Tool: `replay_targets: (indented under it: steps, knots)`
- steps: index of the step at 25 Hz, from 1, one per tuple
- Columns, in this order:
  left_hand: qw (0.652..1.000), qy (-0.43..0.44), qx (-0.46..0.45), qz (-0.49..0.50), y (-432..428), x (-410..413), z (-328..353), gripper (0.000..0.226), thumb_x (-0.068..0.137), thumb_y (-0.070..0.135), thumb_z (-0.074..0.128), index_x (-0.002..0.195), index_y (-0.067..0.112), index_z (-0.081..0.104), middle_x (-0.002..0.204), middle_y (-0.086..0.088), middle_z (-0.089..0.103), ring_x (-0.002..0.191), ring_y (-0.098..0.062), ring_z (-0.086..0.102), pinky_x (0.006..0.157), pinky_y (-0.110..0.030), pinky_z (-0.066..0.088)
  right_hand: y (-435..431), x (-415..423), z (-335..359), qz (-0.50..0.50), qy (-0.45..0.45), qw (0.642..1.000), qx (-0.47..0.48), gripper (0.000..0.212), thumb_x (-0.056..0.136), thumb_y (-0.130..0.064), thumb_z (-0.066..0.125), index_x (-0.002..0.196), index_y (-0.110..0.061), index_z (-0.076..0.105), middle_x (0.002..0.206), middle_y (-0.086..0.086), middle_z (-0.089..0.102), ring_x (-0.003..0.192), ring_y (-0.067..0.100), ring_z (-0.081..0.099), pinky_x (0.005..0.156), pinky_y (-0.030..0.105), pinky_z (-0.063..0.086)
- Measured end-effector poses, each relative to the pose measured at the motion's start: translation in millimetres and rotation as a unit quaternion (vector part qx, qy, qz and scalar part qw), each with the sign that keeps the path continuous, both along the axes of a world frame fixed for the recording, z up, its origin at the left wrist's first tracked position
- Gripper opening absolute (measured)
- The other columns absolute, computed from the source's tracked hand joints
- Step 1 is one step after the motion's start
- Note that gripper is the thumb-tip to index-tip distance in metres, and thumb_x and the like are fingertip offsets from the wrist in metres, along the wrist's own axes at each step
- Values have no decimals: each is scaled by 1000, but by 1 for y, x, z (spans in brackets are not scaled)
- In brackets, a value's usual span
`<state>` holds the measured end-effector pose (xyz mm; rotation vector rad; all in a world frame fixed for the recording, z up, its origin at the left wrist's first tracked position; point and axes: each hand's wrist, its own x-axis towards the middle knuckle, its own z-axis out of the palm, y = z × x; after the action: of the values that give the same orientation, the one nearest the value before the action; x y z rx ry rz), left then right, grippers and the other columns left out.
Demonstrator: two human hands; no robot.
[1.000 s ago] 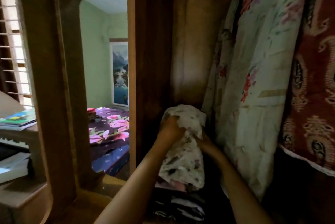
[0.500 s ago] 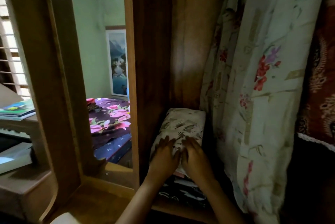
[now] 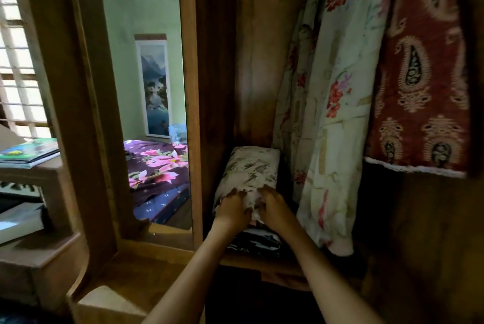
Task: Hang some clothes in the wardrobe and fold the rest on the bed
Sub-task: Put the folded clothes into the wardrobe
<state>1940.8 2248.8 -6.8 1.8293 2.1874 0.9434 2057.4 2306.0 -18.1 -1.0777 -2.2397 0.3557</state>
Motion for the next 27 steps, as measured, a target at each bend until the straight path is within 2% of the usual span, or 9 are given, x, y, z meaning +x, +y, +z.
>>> replay_targets:
  steps: [3,7,13,15,17,19,21,24,27]
  knots:
    - [1000,-24,2,-9,-29,10,4,46,88,21,60,131,12,49,135,-10,49,124,-26,47,100,-29,38,-37,20,13,-20,-29,999,-19,36,90,-1,49,126,-3,54,128,16,52,118,28,50,95,30,42]
    - [998,35,44,-27,-77,25,12,32,86,22,59,115,8,61,115,-11,62,111,-28,56,86,-33,46,-81,42,20,-48,-131,989,-51,47,87,-16,56,133,-12,46,137,12,44,116,29,51,91,37,48]
    - [996,84,10,-17,-179,54,28,46,82,27,65,126,17,54,122,-7,59,117,-26,51,90,-34,45,-160,71,37,-52,-208,975,-51,43,86,-24,63,125,-11,50,123,11,54,108,28,55,87,39,50]
    - [994,100,-42,5,-214,56,29,50,80,32,67,125,17,54,122,-8,58,115,-26,53,93,-36,47,-195,74,44,-36,-260,960,-93,42,87,-29,63,124,-12,50,122,7,54,109,26,55,89,41,50]
    - [977,117,-180,1,-249,50,22,52,80,31,70,126,14,54,125,-8,57,116,-25,54,98,-38,45,-233,74,50,5,-342,927,-154,46,90,-35,62,127,-10,49,122,7,54,108,25,56,85,37,51]
    - [924,103,-369,-14,-298,44,10,56,81,35,70,129,12,52,130,-9,57,114,-25,58,98,-38,46,-277,66,46,60,-412,881,-223,51,90,-38,62,130,-9,51,123,10,57,107,28,60,75,35,53]
    - [868,73,-492,6,-359,36,0,58,84,44,65,132,17,47,132,-4,56,111,-23,61,91,-35,48,-327,46,32,110,-468,833,-272,50,90,-41,61,129,-12,52,123,10,58,104,28,63,80,39,55]
    - [875,18,-479,59,-452,19,-11,58,88,41,61,138,19,41,132,-5,55,113,-25,59,84,-33,47,-394,-1,6,170,-506,809,-245,48,90,-42,59,128,-13,54,119,6,59,98,24,64,79,38,56]
    - [885,-7,-445,139,-552,-7,-19,60,86,41,63,139,19,42,124,-4,59,105,-26,63,63,-26,46,-474,-53,-8,259,-493,811,-181,45,92,-37,57,127,-8,55,117,11,61,96,26,64,81,38,53]
